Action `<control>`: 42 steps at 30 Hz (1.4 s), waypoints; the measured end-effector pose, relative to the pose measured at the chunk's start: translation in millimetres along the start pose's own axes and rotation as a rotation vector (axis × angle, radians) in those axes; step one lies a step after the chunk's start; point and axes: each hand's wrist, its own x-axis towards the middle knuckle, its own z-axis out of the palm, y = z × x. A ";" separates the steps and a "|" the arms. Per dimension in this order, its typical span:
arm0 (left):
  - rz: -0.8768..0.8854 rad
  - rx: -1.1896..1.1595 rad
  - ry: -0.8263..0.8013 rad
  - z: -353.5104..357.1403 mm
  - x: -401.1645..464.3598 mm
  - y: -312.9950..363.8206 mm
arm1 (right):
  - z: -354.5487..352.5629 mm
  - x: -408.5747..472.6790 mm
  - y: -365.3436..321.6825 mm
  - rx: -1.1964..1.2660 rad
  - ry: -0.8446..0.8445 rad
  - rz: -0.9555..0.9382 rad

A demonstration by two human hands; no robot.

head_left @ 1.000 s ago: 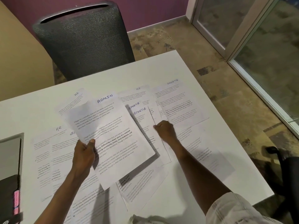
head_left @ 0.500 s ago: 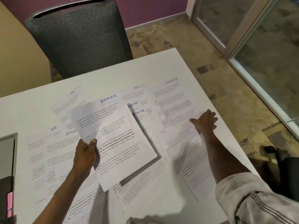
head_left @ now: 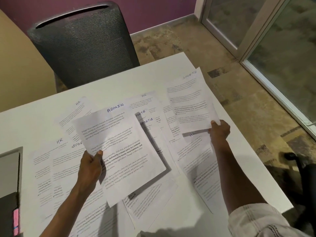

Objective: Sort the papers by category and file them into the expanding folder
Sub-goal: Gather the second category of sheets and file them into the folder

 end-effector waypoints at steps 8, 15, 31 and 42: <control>0.029 0.012 -0.010 2.6 -0.8 2.9 | 39.3 -61.7 0.6 0.005 -0.205 -0.104; -0.047 0.025 0.028 0.4 6.7 -9.5 | 33.8 -85.8 1.7 -0.400 -0.038 -0.269; -0.028 -0.011 0.006 2.5 -5.9 -0.1 | 30.1 -16.9 -34.9 -0.591 -0.193 -0.211; 0.002 -0.132 0.044 -2.1 -18.1 18.9 | -33.2 -34.7 -85.9 0.003 0.080 -0.391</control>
